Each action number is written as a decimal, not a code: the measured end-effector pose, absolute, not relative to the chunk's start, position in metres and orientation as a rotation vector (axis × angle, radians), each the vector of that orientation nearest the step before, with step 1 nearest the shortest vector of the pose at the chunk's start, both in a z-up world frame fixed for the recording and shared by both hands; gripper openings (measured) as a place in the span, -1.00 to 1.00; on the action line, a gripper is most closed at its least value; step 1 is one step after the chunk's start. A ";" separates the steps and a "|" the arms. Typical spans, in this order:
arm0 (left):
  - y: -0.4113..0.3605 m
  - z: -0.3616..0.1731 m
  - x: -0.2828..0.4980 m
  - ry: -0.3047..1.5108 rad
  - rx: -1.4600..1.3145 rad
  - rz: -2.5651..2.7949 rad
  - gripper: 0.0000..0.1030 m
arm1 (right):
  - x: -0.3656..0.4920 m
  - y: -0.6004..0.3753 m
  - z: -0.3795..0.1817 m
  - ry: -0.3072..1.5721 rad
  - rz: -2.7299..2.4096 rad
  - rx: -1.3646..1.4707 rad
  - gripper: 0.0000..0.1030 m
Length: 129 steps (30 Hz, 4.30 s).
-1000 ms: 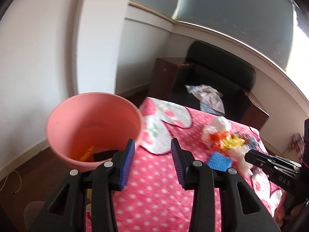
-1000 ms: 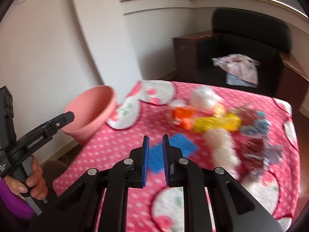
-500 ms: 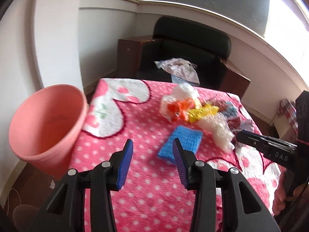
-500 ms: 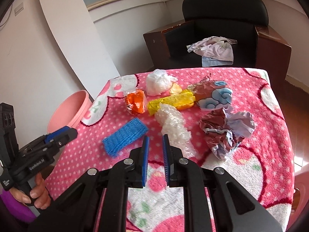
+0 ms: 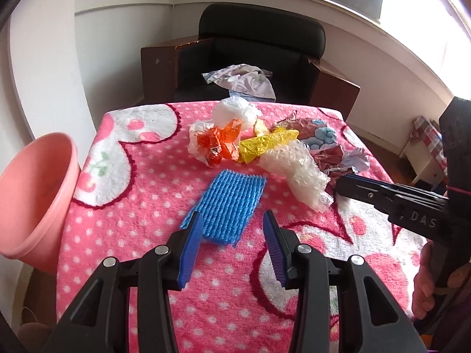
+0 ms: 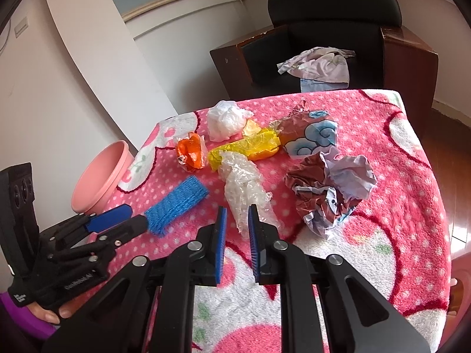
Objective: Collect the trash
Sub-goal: 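Grasp the blue foam net with the left tool while the right tool grasps bubble wrap, then carry the blue net and bubble wrap over the pink bucket and open both tools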
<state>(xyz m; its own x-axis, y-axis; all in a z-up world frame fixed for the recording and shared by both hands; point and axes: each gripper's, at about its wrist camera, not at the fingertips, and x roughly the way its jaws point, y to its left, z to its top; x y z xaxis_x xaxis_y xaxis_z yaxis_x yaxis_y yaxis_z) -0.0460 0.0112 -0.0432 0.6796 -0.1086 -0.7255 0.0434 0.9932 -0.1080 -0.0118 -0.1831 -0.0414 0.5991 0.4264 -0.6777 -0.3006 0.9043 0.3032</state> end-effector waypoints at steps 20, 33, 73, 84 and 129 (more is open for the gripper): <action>-0.003 -0.055 -0.039 0.844 -0.010 -0.060 -0.19 | -0.013 -0.189 -0.043 0.831 0.436 0.173 -0.70; -0.001 -0.068 -0.031 0.876 0.014 -0.034 -0.54 | -0.011 -0.189 -0.049 0.869 0.455 0.195 -0.68; 0.043 -0.030 -0.059 0.753 -0.165 -0.033 -0.91 | 0.004 -0.172 -0.066 0.883 0.434 0.077 -0.62; 0.075 -0.024 -0.068 0.709 -0.222 0.029 -0.91 | -0.004 -0.143 -0.038 0.830 0.514 0.061 -0.62; 0.267 -0.037 -0.132 0.598 -0.471 0.418 -0.85 | 0.043 0.126 -0.042 1.011 0.840 -0.020 -0.55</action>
